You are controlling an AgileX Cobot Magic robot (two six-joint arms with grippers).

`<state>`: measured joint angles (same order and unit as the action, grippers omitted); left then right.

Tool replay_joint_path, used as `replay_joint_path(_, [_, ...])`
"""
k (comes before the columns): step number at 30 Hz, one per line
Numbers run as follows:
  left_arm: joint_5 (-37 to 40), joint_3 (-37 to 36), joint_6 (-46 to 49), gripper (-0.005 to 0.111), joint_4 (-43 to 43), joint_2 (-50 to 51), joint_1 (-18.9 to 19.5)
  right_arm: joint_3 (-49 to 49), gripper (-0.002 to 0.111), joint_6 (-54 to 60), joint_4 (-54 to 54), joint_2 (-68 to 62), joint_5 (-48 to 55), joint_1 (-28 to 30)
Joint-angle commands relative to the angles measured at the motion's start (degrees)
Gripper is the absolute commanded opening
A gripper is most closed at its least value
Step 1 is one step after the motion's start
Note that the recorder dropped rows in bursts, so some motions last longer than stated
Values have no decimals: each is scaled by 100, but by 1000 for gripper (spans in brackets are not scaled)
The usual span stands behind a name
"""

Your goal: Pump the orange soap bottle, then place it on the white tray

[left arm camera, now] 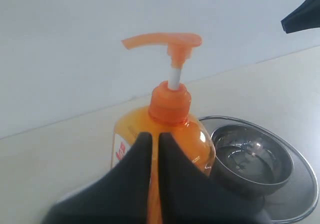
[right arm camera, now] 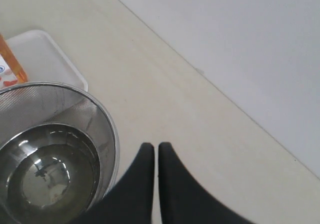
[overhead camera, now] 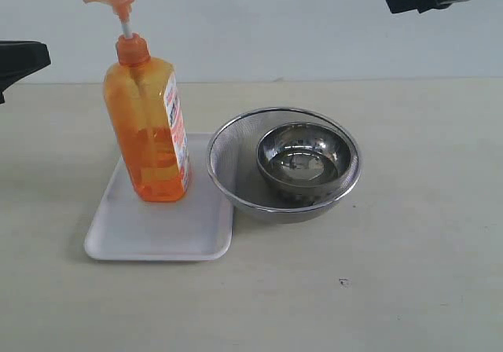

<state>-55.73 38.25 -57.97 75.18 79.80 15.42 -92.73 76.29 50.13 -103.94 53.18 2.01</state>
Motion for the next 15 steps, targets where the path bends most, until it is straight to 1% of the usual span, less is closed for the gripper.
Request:
replay_joint_path(1, [-38,-37,-52,5,-83,-49,8,11,0,-7,22,68,15,31])
replay_joint_path(15, [-24,-26,-29,5,-129,-49,8,11,0,-34,39,68,-66,31])
